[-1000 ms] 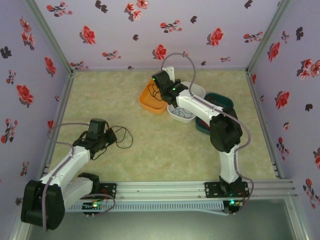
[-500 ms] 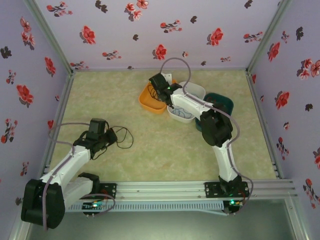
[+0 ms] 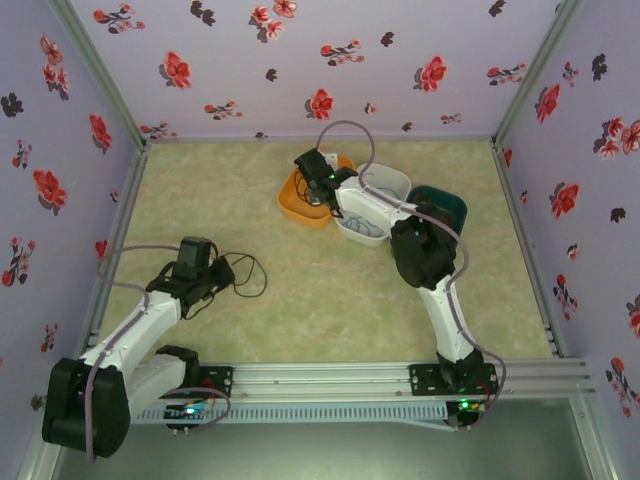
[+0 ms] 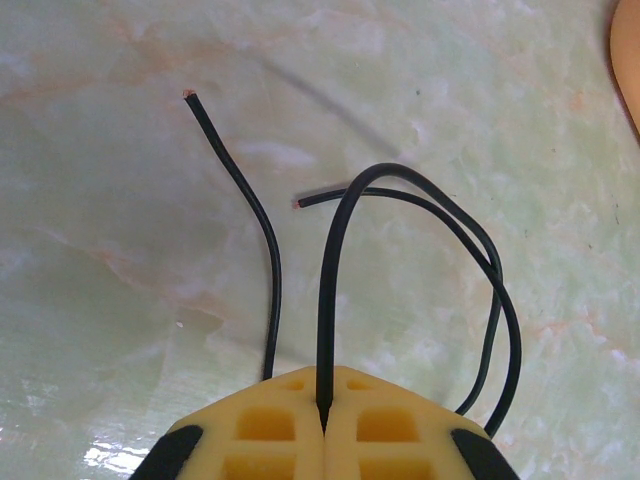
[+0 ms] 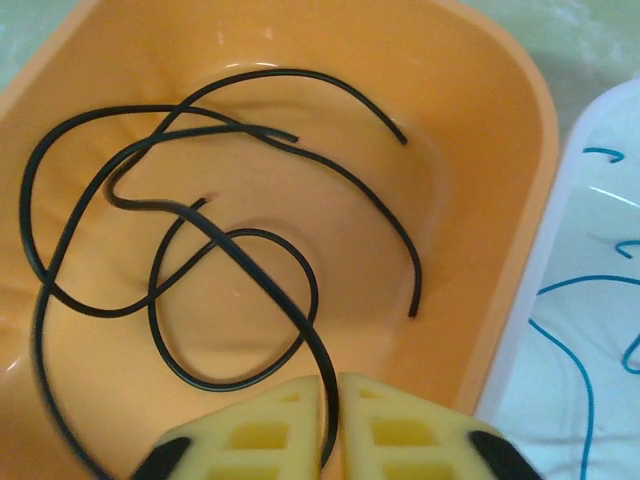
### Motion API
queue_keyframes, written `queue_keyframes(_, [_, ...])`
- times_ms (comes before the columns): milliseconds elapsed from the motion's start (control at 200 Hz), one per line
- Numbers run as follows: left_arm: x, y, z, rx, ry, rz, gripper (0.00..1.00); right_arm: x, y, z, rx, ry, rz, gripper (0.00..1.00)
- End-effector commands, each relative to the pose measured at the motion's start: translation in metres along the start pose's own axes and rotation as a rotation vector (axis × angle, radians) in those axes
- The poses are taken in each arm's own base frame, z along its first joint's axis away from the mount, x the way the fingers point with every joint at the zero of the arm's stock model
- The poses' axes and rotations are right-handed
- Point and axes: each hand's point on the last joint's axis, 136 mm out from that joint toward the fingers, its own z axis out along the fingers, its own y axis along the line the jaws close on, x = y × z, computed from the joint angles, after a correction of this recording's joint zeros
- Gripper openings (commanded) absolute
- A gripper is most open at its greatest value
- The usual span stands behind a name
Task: Untangle the cables
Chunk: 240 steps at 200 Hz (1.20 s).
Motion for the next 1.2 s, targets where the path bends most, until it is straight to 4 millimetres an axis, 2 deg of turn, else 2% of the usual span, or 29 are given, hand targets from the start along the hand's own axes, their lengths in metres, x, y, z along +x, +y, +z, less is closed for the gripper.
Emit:
queue_keyframes(0, [-0.002, -0.004, -0.002, 0.024, -0.003, 0.026, 0.0, 0.001, 0.005, 0.005, -0.026, 0.025, -0.008, 0.27])
queue_keyframes(85, [-0.002, -0.005, -0.003, 0.029, -0.006, 0.03, 0.0, -0.002, 0.006, 0.0, -0.04, 0.022, -0.015, 0.37])
queue_keyframes(390, [-0.007, -0.013, -0.008, 0.059, -0.019, 0.049, 0.0, -0.014, 0.003, -0.031, -0.085, -0.01, -0.044, 0.52])
queue_keyframes(520, [-0.01, -0.02, -0.011, 0.08, -0.027, 0.069, 0.0, -0.011, 0.011, -0.052, -0.194, -0.024, -0.029, 0.57])
queue_keyframes(675, [-0.017, -0.033, -0.02, 0.13, -0.042, 0.11, 0.0, 0.003, 0.016, -0.083, -0.328, -0.066, -0.008, 0.63])
queue_keyframes(900, [-0.032, -0.059, -0.041, 0.21, -0.08, 0.164, 0.0, 0.038, 0.028, -0.129, -0.536, -0.121, -0.004, 0.67])
queue_keyframes(1030, [-0.044, -0.075, -0.055, 0.259, -0.107, 0.177, 0.0, 0.065, 0.042, -0.148, -0.62, -0.121, -0.008, 0.69])
queue_keyframes(1195, [-0.058, -0.096, -0.071, 0.322, -0.142, 0.185, 0.0, 0.098, 0.077, -0.159, -0.696, -0.106, -0.032, 0.72])
